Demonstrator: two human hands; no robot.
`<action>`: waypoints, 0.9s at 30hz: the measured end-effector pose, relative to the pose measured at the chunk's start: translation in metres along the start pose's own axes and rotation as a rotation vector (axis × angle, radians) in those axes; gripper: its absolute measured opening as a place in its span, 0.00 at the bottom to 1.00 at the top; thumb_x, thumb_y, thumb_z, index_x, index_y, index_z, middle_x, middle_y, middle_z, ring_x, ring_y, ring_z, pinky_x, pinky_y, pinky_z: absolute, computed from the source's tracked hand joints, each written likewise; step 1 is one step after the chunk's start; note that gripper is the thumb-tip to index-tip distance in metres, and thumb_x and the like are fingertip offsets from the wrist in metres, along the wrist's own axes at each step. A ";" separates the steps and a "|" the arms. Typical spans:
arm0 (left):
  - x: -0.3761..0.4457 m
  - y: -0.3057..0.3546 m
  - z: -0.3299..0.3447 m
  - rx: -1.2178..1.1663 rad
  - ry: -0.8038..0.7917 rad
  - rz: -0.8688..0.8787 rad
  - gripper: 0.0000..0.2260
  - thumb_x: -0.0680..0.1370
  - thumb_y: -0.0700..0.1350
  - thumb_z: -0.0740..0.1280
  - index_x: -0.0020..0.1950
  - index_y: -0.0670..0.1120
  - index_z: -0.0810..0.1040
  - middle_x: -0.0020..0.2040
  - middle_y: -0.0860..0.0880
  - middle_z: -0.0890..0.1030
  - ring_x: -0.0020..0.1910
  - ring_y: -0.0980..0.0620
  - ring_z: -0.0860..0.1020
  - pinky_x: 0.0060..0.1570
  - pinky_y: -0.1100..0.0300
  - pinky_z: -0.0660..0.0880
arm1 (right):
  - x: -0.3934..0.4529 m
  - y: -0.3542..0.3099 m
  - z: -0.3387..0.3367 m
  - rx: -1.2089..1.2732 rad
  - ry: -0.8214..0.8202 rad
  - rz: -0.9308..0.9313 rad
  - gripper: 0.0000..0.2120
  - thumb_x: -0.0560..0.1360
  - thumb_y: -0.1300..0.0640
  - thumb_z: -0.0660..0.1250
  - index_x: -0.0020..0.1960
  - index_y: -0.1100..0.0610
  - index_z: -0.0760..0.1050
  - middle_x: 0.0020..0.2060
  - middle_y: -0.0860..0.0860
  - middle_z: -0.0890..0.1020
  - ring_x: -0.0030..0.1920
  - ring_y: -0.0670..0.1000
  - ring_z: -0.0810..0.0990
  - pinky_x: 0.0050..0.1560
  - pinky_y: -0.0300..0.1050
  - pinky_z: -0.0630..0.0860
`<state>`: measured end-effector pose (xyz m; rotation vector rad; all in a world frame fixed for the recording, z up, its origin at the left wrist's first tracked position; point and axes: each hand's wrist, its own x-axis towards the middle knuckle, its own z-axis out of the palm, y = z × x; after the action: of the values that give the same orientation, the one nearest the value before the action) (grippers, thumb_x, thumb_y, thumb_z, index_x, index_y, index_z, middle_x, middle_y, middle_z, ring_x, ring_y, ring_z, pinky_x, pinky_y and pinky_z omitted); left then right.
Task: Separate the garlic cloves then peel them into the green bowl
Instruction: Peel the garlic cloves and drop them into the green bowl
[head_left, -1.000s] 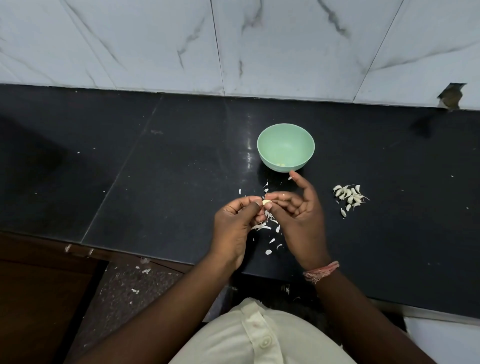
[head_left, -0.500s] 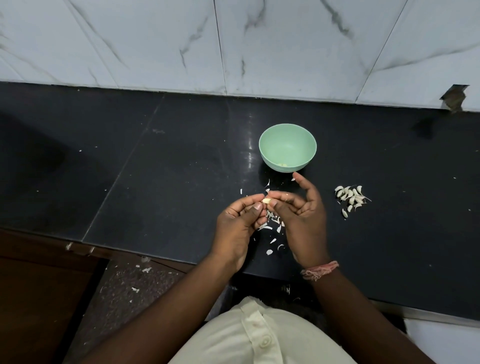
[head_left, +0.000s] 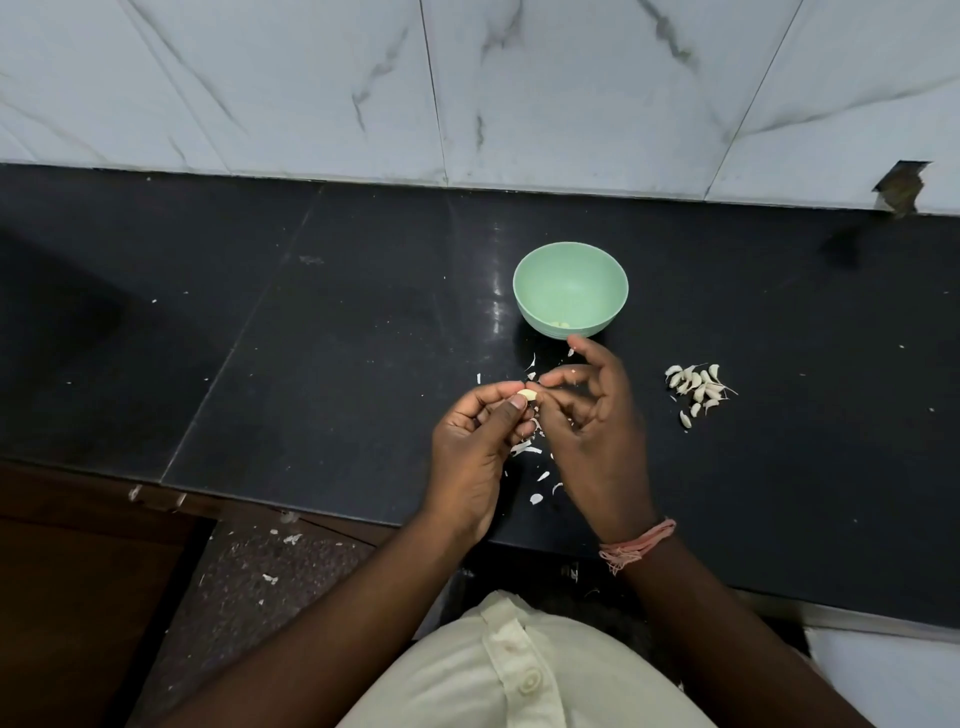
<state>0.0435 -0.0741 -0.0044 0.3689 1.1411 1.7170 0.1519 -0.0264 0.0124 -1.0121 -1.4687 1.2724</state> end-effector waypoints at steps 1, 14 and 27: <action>0.000 0.000 0.001 0.001 -0.001 0.003 0.06 0.79 0.34 0.67 0.54 0.39 0.82 0.49 0.42 0.85 0.45 0.51 0.81 0.49 0.61 0.79 | 0.000 -0.001 0.001 -0.024 0.006 -0.016 0.30 0.76 0.71 0.69 0.71 0.48 0.69 0.51 0.51 0.82 0.52 0.47 0.86 0.58 0.48 0.82; 0.000 0.002 0.005 0.015 0.016 0.021 0.05 0.80 0.34 0.67 0.54 0.38 0.81 0.43 0.42 0.82 0.40 0.52 0.80 0.43 0.62 0.78 | -0.001 0.000 0.001 -0.261 0.041 -0.128 0.26 0.73 0.67 0.72 0.68 0.53 0.70 0.42 0.48 0.82 0.43 0.46 0.82 0.47 0.29 0.75; 0.000 0.001 0.002 0.153 0.024 -0.014 0.04 0.79 0.35 0.69 0.51 0.39 0.83 0.45 0.41 0.85 0.44 0.50 0.83 0.45 0.60 0.80 | 0.006 -0.007 0.001 -0.239 0.006 -0.051 0.17 0.74 0.68 0.70 0.51 0.52 0.66 0.38 0.55 0.81 0.35 0.45 0.80 0.38 0.33 0.76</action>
<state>0.0439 -0.0733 -0.0025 0.4342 1.2931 1.6303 0.1489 -0.0217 0.0203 -1.1247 -1.6602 1.0746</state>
